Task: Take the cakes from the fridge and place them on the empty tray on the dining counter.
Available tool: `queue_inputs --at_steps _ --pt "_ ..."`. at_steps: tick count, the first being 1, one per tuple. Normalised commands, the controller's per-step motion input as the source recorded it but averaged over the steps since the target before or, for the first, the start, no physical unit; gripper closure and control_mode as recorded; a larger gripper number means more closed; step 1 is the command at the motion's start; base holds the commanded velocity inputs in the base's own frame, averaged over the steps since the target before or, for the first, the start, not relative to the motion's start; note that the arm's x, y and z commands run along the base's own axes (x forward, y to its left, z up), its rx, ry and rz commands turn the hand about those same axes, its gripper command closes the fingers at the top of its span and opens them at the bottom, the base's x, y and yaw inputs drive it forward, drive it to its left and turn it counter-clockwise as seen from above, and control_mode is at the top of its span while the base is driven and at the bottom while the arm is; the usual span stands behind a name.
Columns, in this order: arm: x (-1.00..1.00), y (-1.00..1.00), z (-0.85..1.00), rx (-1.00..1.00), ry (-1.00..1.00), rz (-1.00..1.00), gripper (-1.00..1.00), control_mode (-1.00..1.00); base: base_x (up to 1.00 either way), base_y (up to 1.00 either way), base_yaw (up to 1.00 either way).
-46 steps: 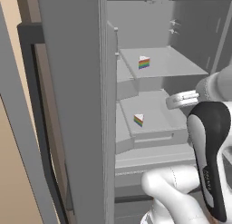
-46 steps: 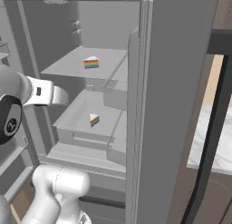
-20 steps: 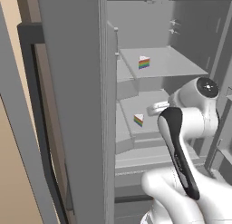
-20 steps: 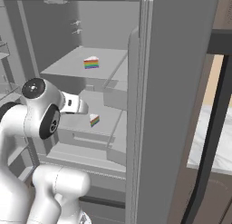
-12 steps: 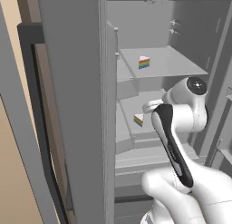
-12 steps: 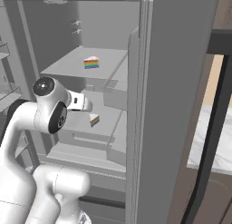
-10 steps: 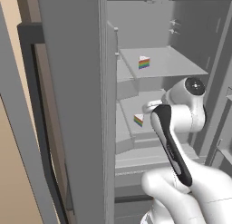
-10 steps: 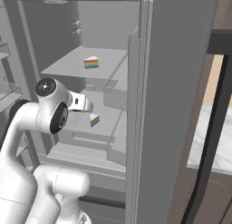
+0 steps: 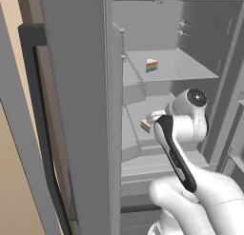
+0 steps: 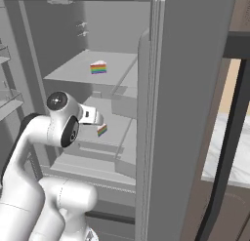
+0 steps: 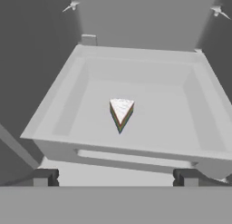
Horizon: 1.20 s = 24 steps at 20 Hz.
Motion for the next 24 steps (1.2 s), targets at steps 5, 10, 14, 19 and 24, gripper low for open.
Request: queue_inputs --at_steps 5,10,14,19,24 --pt "0.27 0.00 -0.35 0.00 0.04 0.00 -1.00 -1.00 0.00 0.00 0.00" --pt "0.26 0.00 -0.24 0.00 0.04 0.00 -1.00 -1.00 0.00 0.00 0.00" --pt "0.26 0.00 -0.19 0.00 0.01 0.00 -1.00 -1.00 0.00 0.00 0.00" --pt "0.35 0.00 -0.20 0.00 0.02 0.00 -1.00 -1.00 0.00 0.00 0.00" --pt "0.38 0.00 -0.17 0.00 0.04 0.00 -1.00 -1.00 0.00 0.00 0.00"
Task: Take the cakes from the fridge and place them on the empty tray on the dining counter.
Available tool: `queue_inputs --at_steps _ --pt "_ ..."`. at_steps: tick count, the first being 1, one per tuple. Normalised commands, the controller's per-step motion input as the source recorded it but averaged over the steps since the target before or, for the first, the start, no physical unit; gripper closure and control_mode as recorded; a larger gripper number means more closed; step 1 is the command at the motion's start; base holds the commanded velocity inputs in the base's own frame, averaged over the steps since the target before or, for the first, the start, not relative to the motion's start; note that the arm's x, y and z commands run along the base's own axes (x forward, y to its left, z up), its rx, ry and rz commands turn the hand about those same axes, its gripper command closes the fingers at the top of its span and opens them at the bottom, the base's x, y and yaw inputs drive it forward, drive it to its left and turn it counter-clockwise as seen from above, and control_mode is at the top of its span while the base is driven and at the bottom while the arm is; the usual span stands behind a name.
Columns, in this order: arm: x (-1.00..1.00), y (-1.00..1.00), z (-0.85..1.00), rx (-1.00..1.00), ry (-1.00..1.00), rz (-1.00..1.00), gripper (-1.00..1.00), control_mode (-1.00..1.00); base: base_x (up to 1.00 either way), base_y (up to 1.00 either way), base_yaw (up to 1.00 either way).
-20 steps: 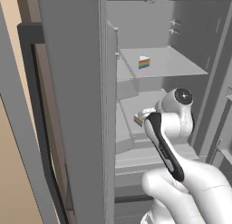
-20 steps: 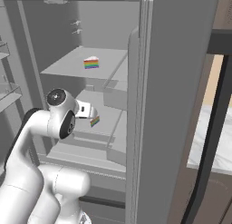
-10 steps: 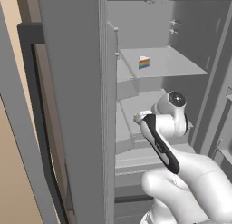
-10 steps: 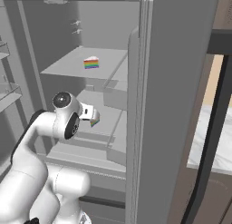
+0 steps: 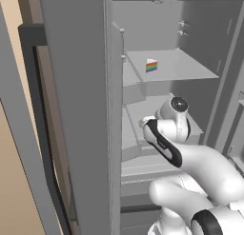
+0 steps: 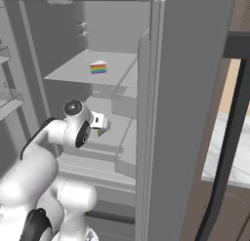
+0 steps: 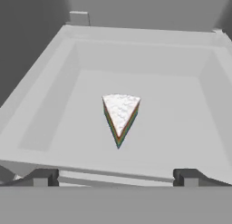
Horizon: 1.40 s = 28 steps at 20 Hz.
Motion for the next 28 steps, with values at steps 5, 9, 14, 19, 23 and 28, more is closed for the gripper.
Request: queue_inputs --at_steps 5,9,14,19,23,28 --pt "0.43 0.00 -0.14 0.00 0.02 0.00 -1.00 -1.00 0.00 0.00 0.00" --pt "0.38 0.00 -0.23 0.00 0.04 0.00 -1.00 -1.00 0.00 0.00 0.00" --pt "0.33 0.00 -0.24 0.00 0.03 0.00 -1.00 -1.00 0.00 0.00 0.00" --pt "0.28 0.00 -0.23 0.00 0.01 0.00 -1.00 -1.00 0.00 0.00 0.00" --pt "0.11 0.00 -0.23 0.00 0.00 0.00 -1.00 -1.00 0.00 0.00 0.00" --pt "0.00 0.00 -0.22 0.00 0.00 0.00 -1.00 -1.00 0.00 0.00 0.00"
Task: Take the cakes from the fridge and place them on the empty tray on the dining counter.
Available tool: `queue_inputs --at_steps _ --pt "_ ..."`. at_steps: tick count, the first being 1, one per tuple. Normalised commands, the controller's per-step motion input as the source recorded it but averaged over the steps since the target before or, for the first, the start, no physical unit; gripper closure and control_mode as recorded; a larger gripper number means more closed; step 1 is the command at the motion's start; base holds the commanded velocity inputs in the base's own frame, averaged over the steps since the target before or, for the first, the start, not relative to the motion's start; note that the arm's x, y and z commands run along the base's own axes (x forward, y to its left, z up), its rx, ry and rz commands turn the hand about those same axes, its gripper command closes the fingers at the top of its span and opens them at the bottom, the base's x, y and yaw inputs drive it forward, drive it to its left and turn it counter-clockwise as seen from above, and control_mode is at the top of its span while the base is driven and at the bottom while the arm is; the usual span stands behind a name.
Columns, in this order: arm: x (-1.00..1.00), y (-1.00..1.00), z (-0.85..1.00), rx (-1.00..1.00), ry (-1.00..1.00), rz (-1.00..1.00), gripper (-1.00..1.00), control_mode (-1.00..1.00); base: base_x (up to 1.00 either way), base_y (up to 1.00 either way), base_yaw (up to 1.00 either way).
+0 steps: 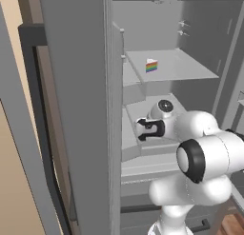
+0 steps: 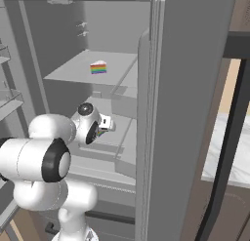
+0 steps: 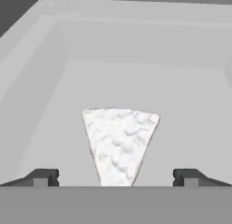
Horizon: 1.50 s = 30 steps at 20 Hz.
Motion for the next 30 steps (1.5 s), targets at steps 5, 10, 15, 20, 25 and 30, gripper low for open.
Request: queue_inputs --at_steps 5,10,15,20,25,30 --pt "0.26 0.00 -0.26 0.00 0.00 0.00 -1.00 -1.00 0.00 0.00 0.00" --pt "0.44 0.00 -0.37 0.00 0.00 0.00 1.00 -1.00 0.00 0.00 0.00" --pt "0.33 0.00 -0.41 0.00 0.01 0.00 1.00 -1.00 0.00 0.00 0.00" --pt "0.18 0.00 -0.34 0.00 0.00 0.00 1.00 -1.00 0.00 0.00 0.00" --pt "-0.17 0.00 -0.24 0.00 -0.16 0.00 1.00 -1.00 0.00 0.00 0.00" --pt "-0.64 -0.10 -0.03 0.03 -0.42 0.00 1.00 -1.00 0.00 0.00 0.00"
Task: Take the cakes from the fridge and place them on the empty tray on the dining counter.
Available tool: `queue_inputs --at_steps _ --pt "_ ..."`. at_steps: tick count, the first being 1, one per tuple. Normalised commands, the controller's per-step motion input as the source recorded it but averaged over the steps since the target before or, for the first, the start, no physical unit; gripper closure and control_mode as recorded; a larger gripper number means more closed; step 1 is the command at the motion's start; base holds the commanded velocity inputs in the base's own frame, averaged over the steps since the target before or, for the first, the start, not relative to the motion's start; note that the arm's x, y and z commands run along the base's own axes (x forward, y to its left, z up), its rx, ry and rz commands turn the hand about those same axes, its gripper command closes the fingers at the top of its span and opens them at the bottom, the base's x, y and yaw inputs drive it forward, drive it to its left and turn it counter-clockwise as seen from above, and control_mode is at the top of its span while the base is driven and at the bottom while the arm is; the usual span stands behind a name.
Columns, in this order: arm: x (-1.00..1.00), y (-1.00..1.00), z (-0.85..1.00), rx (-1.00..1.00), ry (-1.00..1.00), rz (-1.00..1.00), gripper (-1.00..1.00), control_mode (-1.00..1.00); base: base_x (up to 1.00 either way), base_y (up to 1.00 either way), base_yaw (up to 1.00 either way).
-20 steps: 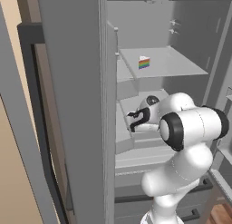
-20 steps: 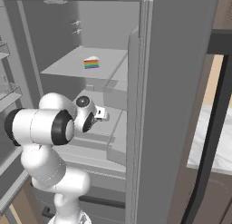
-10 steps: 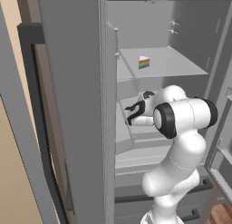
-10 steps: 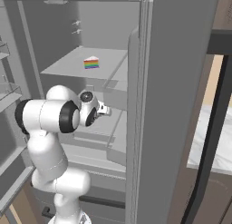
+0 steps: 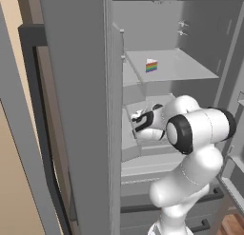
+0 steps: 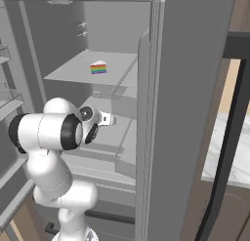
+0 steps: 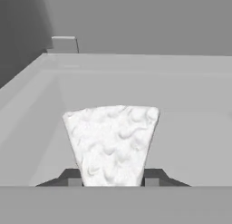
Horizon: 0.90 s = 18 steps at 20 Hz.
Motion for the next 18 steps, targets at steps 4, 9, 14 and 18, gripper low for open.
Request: queue_inputs --at_steps 4,9,14,18 --pt "-0.49 -0.19 0.02 0.13 -0.21 0.00 1.00 -1.00 0.00 0.00 0.00" --pt "-0.50 -0.37 0.53 0.10 0.00 -0.07 1.00 -1.00 0.00 0.00 0.00" --pt "-0.26 -0.14 1.00 0.02 0.00 -0.07 1.00 -1.00 0.00 0.00 0.00" --pt "-0.15 0.00 1.00 0.00 0.03 -0.02 1.00 -1.00 0.00 0.00 0.00"
